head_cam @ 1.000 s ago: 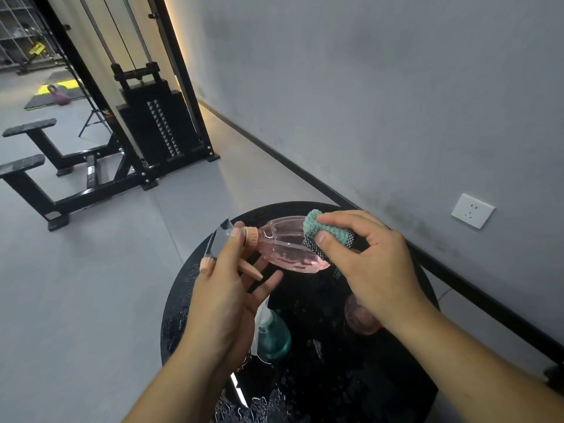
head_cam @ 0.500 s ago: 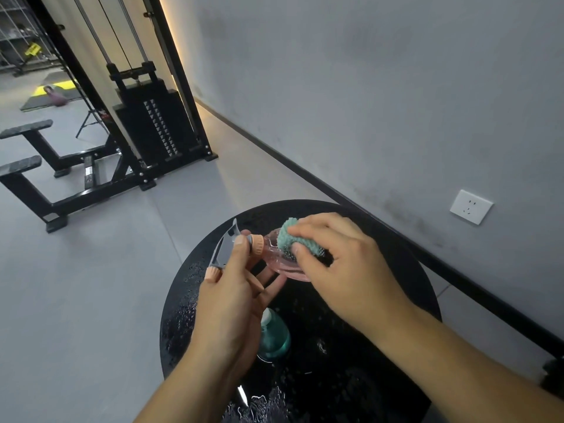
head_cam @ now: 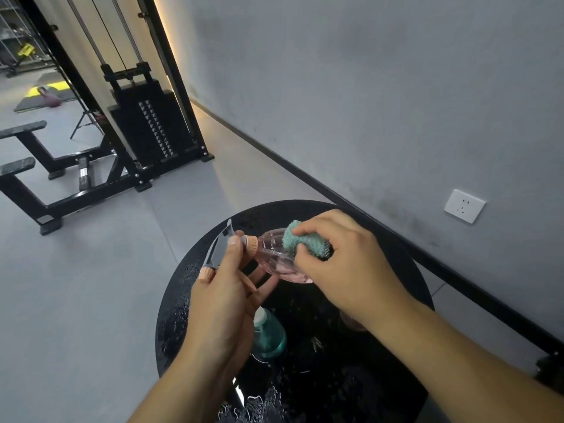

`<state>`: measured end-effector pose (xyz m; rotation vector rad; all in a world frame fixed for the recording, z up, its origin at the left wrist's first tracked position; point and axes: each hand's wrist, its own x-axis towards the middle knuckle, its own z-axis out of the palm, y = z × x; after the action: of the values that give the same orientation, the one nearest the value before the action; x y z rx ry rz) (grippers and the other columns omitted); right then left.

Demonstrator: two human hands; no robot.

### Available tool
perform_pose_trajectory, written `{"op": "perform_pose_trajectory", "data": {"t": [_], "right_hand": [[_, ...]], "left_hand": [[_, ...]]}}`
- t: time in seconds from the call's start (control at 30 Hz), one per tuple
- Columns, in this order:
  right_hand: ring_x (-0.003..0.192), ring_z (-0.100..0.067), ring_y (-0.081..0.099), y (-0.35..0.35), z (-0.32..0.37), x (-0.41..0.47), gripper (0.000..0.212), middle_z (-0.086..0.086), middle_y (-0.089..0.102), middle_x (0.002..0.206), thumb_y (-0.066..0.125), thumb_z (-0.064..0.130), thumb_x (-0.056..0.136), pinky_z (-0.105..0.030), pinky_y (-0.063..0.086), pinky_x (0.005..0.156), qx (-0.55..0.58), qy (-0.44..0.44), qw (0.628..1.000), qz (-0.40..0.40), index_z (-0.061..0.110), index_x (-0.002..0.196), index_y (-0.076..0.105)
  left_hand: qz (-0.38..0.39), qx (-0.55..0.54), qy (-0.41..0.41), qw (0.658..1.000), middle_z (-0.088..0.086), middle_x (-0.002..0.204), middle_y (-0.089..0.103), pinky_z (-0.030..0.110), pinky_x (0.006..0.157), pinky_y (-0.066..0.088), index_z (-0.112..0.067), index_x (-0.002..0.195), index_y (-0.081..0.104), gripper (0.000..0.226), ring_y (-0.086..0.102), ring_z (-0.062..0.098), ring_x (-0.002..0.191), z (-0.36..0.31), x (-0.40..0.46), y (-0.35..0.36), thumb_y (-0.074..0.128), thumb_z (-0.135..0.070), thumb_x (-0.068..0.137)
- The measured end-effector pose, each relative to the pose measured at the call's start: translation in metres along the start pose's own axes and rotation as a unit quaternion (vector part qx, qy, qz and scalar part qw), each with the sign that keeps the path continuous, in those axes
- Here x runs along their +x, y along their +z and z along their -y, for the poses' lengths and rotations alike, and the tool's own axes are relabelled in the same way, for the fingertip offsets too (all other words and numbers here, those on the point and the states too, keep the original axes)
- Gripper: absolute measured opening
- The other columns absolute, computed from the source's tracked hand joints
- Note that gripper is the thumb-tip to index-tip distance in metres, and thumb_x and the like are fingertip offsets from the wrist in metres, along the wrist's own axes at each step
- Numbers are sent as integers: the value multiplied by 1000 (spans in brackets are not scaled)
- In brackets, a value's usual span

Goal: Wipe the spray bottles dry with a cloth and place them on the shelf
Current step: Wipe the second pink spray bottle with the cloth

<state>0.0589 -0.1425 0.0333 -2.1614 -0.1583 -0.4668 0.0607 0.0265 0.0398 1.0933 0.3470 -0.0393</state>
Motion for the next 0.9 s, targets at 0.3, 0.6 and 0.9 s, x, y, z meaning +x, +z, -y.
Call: {"op": "perform_pose_trajectory", "data": {"t": [0.3, 0.6, 0.9], "right_hand": [[115, -2, 58, 5, 6, -5, 24, 21, 58, 118, 68, 19, 96, -18, 53, 93, -8, -47, 999, 24, 28, 117, 73], [107, 6, 59, -4, 4, -3, 20, 22, 60, 113, 69, 19, 94, -9, 52, 81, 30, 16, 999, 7, 31, 110, 74], [97, 7, 61, -12, -9, 2, 18, 20, 63, 104, 74, 19, 89, -7, 49, 73, 52, 85, 994, -42, 35, 97, 70]], "left_hand": [[6, 21, -19, 1000, 21, 113, 80, 46, 86, 67, 12, 128, 59, 49, 80, 33, 106, 4, -7, 5, 62, -33, 107], [4, 38, 0, 999, 16, 108, 82, 49, 91, 64, 6, 124, 63, 43, 80, 32, 103, 1, -6, 3, 63, -33, 107], [-10, 6, 27, 1000, 12, 100, 82, 56, 99, 60, -10, 86, 74, 35, 80, 35, 104, -7, 0, -2, 62, -33, 108]]}}
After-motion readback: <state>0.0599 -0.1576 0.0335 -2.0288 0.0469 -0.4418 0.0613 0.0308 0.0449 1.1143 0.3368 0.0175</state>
